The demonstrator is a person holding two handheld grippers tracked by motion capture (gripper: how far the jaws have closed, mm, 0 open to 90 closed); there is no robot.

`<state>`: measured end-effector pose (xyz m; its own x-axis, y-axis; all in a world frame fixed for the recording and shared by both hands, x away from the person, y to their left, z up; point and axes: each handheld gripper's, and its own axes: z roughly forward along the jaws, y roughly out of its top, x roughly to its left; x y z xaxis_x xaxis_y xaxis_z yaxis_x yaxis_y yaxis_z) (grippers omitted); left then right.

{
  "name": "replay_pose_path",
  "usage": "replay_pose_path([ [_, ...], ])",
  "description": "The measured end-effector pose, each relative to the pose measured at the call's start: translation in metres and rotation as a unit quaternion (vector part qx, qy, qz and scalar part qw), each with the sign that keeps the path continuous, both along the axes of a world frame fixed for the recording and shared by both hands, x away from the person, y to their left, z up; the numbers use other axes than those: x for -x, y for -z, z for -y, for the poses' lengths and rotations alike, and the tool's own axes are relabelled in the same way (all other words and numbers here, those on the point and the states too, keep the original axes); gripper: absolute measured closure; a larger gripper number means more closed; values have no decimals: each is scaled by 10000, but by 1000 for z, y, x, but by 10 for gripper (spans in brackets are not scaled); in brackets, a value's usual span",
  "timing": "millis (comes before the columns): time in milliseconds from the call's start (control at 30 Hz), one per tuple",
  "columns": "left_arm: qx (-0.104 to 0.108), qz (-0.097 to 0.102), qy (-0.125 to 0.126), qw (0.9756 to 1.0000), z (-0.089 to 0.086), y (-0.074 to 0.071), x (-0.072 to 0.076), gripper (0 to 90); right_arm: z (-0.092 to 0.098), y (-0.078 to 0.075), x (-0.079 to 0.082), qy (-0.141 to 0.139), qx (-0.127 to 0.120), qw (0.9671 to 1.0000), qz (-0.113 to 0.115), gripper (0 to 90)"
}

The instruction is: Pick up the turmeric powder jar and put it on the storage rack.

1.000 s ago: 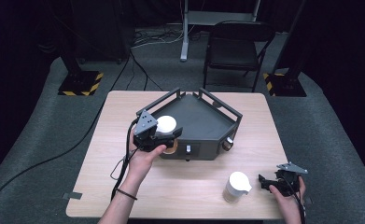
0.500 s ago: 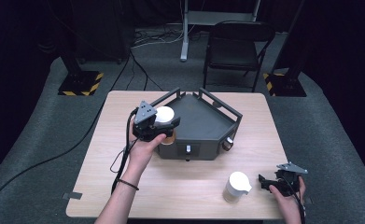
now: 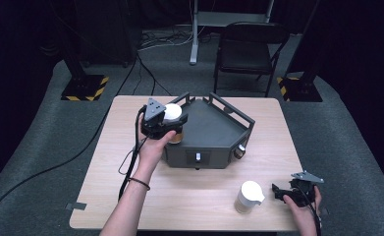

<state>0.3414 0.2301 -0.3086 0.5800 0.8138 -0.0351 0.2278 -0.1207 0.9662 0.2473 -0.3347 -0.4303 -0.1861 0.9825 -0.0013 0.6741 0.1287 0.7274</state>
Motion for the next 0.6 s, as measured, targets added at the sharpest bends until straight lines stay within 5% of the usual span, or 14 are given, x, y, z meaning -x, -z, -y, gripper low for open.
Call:
replay_pose_path([
  [600, -133, -377, -117, 9991, 8, 5, -17, 306, 0, 0, 0, -3, 2, 10000, -1, 3],
])
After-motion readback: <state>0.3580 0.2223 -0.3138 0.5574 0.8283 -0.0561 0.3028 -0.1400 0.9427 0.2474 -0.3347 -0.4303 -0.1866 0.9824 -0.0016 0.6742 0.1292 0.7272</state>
